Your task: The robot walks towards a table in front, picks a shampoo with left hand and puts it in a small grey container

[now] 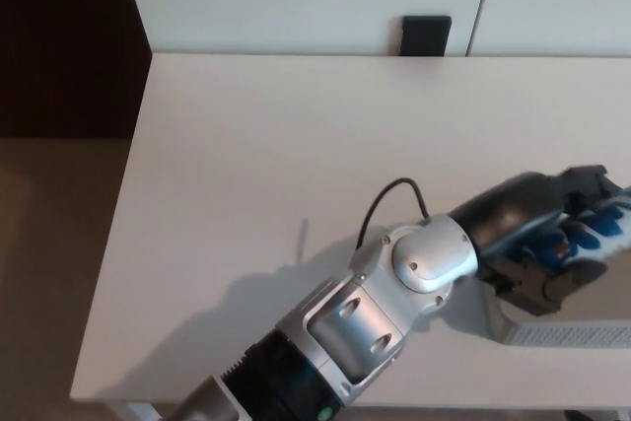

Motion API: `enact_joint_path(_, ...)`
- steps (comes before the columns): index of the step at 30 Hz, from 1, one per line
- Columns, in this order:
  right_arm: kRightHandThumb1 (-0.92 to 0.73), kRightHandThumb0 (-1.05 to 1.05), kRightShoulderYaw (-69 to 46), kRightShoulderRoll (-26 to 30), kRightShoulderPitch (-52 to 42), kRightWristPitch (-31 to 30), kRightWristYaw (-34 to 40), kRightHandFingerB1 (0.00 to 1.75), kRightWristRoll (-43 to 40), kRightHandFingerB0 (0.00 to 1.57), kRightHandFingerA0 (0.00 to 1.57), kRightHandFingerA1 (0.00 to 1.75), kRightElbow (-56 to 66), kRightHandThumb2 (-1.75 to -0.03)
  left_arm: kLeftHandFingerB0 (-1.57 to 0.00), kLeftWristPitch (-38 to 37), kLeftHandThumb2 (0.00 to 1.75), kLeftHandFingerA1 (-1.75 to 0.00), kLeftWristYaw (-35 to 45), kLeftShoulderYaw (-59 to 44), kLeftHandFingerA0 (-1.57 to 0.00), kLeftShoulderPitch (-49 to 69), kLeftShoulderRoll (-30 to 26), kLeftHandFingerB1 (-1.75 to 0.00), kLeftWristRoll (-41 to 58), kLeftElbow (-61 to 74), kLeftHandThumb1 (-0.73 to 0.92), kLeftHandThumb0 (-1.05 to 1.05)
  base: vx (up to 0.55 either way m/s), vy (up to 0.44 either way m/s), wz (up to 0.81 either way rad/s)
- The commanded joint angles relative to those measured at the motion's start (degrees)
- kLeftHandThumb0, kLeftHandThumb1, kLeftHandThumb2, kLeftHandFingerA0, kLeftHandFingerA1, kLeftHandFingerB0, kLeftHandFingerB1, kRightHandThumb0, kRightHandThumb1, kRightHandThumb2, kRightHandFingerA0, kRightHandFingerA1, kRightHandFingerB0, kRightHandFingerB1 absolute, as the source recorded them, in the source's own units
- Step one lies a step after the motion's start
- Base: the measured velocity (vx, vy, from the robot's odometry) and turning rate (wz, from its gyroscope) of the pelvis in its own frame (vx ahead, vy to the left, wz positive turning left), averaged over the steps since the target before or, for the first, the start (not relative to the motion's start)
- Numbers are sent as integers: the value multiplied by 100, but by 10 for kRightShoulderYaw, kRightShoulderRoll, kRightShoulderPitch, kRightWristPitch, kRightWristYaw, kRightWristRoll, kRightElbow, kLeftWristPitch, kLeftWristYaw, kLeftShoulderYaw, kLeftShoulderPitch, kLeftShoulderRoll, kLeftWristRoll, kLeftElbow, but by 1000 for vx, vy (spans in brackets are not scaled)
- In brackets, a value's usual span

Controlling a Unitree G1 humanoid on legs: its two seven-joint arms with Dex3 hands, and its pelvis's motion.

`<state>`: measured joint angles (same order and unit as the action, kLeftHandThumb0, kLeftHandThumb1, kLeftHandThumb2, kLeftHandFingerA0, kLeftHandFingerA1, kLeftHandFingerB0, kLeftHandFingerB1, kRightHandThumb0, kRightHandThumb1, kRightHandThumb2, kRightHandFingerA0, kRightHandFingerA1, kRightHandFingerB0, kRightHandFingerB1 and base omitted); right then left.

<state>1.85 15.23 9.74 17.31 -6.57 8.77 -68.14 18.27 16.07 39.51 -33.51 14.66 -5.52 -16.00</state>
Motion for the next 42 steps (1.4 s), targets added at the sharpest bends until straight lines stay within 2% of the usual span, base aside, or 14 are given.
enact_joint_path(1,-73,-50,0,6,2,-2,11,41,3,63,78,45,-7,-63,0,33,136,-175,109,49,-36,-121,155,-51,45,60,92,-2,0,0,0)
enact_joint_path(11,-73,-50,1,7,8,-4,11,41,4,63,78,45,-7,-63,0,61,133,-174,122,60,-17,-136,129,-24,29,88,92,-7,0,0,0)
enact_joint_path(16,-73,-50,1,6,8,-4,11,41,4,63,78,45,-7,-63,0,42,112,-172,100,56,-25,-124,121,-78,21,96,92,2,0,0,0)
enact_joint_path(17,-73,-50,1,4,9,-4,11,41,4,63,78,45,-7,-63,-15,43,136,-97,92,51,-63,-130,117,-64,11,100,92,-3,0,0,0)
enact_joint_path(19,-73,-50,1,4,9,-4,12,41,4,63,78,45,-7,-63,-20,40,129,-99,83,37,-70,-143,114,-64,3,95,83,-3,0,0,0)
enact_joint_path(20,-73,-50,1,3,8,-4,12,41,4,63,78,45,-8,-63,-54,29,64,-92,71,4,-89,-178,107,-65,-4,72,82,-9,0,0,0)
enact_joint_path(21,-67,-52,9,3,9,-8,19,44,13,27,58,55,-6,-89,0,24,59,0,62,-13,0,-196,104,0,-8,59,58,-103,0,0,0)
enact_joint_path(23,-64,-37,-9,-6,4,-11,6,36,-11,41,57,43,5,-59,0,31,95,0,43,-33,0,-228,98,-5,-22,44,57,-99,0,0,0)
enact_joint_path(27,-53,-44,-18,-9,7,-15,3,46,-20,36,55,54,8,-78,0,47,90,0,36,-71,0,-305,82,-4,-23,4,55,-93,0,0,0)
enact_joint_path(28,-53,-47,-19,-8,6,-14,2,46,-21,35,56,54,8,-80,0,42,60,0,47,-76,0,-313,82,0,-11,-10,45,-98,0,0,0)
enact_joint_path(29,-64,-37,-18,-9,6,-15,5,35,-18,41,62,43,8,-58,0,45,89,0,55,-75,0,-316,82,-3,-6,-14,52,-78,0,0,0)
enact_joint_path(34,-65,-36,-20,-9,2,-3,-6,35,-20,40,53,42,8,-59,0,47,89,0,85,-64,0,-305,81,-10,17,-21,50,-71,0,0,0)
enact_joint_path(35,-64,-37,-21,-9,3,-4,-5,35,-19,41,54,42,7,-59,0,42,58,0,84,-59,0,-301,81,0,16,-22,42,-95,0,0,0)
enact_joint_path(42,-65,-37,-25,-9,7,-4,-5,35,-17,41,54,42,7,-59,0,41,56,0,89,-51,0,-308,75,0,23,-33,47,-97,0,0,0)
